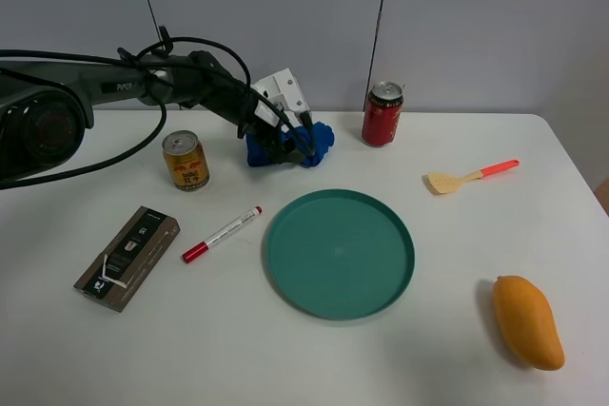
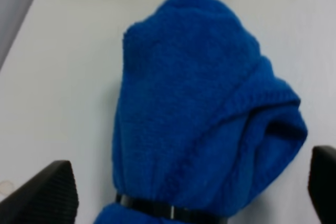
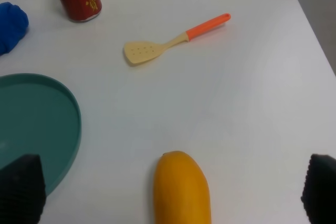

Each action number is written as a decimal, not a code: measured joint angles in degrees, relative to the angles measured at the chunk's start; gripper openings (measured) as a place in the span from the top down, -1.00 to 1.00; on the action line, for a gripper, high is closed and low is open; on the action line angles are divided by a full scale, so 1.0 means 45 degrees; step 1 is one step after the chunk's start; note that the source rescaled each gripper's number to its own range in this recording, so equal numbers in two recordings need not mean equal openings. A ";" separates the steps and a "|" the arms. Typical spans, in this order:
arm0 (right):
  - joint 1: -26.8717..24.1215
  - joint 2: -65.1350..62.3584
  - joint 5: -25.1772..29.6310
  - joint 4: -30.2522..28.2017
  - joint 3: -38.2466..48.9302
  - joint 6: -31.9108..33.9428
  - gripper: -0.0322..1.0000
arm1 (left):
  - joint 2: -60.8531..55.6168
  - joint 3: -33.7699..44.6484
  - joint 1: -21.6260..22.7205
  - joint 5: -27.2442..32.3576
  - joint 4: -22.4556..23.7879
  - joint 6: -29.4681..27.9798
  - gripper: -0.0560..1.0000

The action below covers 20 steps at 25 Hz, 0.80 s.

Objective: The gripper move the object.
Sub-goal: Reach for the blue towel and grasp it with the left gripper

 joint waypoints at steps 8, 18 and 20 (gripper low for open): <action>0.0000 0.0000 0.0000 0.0000 0.0000 0.0000 -1.00 | 0.0410 0.0000 0.0115 0.0406 -0.0185 0.0000 -0.61; 0.0000 0.0000 0.0000 0.0000 0.0000 0.0000 -1.00 | 0.0463 0.0000 0.0115 0.0403 -0.0185 0.0000 0.03; 0.0000 0.0000 0.0000 0.0000 0.0000 0.0000 -1.00 | 0.0463 0.0000 0.0115 0.0416 -0.0185 0.0000 0.63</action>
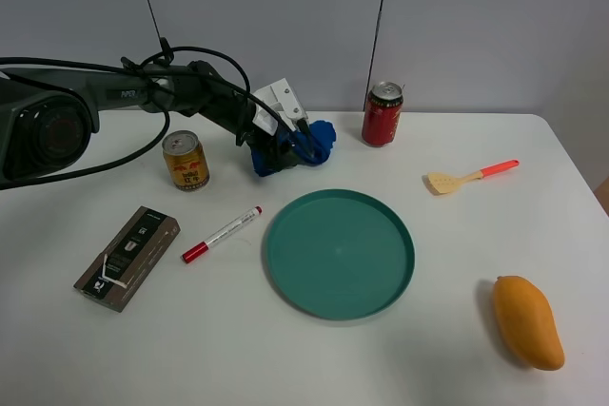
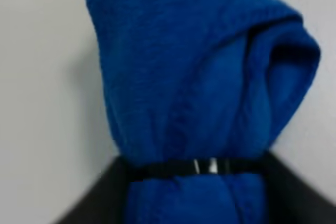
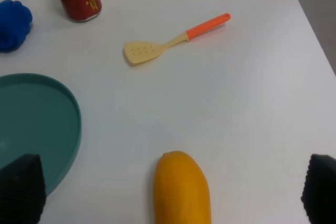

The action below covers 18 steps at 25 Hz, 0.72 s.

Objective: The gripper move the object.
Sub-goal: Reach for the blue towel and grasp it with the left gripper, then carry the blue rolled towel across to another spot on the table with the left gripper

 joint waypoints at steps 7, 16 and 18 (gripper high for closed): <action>0.0000 0.0000 0.0000 0.0000 0.0000 0.0000 -1.00 | -0.0294 0.0000 0.0000 0.0298 -0.0016 -0.0348 0.89; 0.0000 0.0000 0.0000 0.0000 0.0000 0.0000 -1.00 | -0.4586 -0.0008 -0.0050 0.4670 0.0040 -0.4280 0.89; 0.0000 0.0000 0.0000 0.0000 0.0000 0.0000 -1.00 | -0.5427 -0.0008 -0.0195 0.5744 0.0280 -0.5491 0.89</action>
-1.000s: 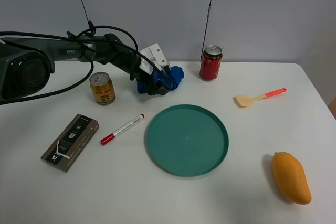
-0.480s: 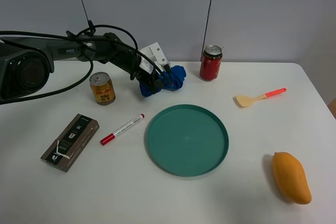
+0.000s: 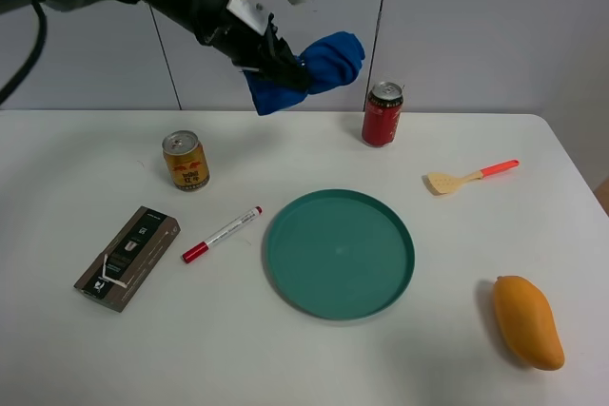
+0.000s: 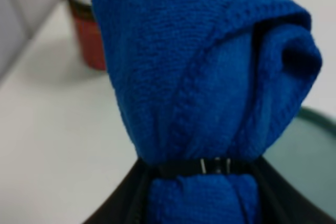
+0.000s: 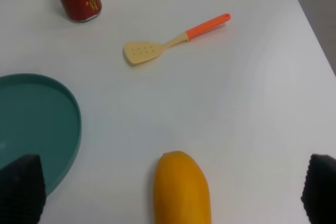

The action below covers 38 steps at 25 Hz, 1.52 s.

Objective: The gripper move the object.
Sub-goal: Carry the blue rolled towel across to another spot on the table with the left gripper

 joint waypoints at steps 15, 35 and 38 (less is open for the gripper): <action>0.0000 0.0000 0.0000 0.0000 0.0000 0.0000 -1.00 | -0.3149 0.0000 -0.4608 0.1210 0.6602 -0.7004 0.89; 0.0000 0.0000 0.0000 0.0000 0.0000 0.0000 -1.00 | -0.1769 0.5025 -0.9684 -0.9158 0.5898 -0.8363 0.89; 0.0000 0.0000 0.0000 0.0000 0.0000 0.0000 -1.00 | -0.0954 0.4888 -0.9613 -1.0336 0.5701 -1.0000 0.89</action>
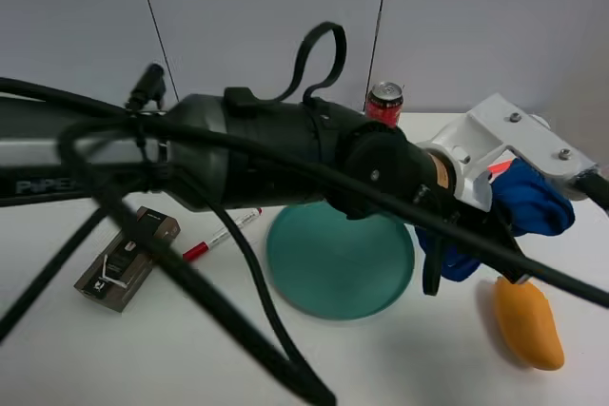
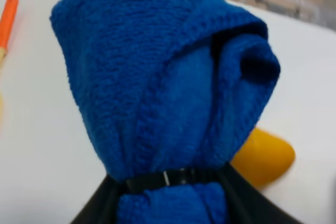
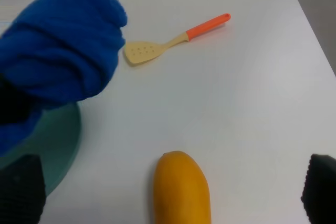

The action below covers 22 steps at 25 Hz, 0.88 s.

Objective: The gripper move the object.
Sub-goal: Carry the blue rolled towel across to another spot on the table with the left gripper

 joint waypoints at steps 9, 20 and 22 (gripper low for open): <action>0.0000 0.0000 0.0000 0.0000 0.0000 0.0000 -1.00 | 0.2704 -0.2052 0.1023 -0.1196 -0.0077 -0.8817 0.89; 0.0000 0.0000 0.0000 0.0000 0.0000 0.0000 -1.00 | 0.4179 -0.2987 0.1592 -0.2372 0.1256 -1.7608 0.89; 0.0000 0.0000 0.0000 0.0000 0.0000 0.0000 -1.00 | 0.4286 -0.2987 0.1471 -0.2478 0.1996 -1.7088 0.89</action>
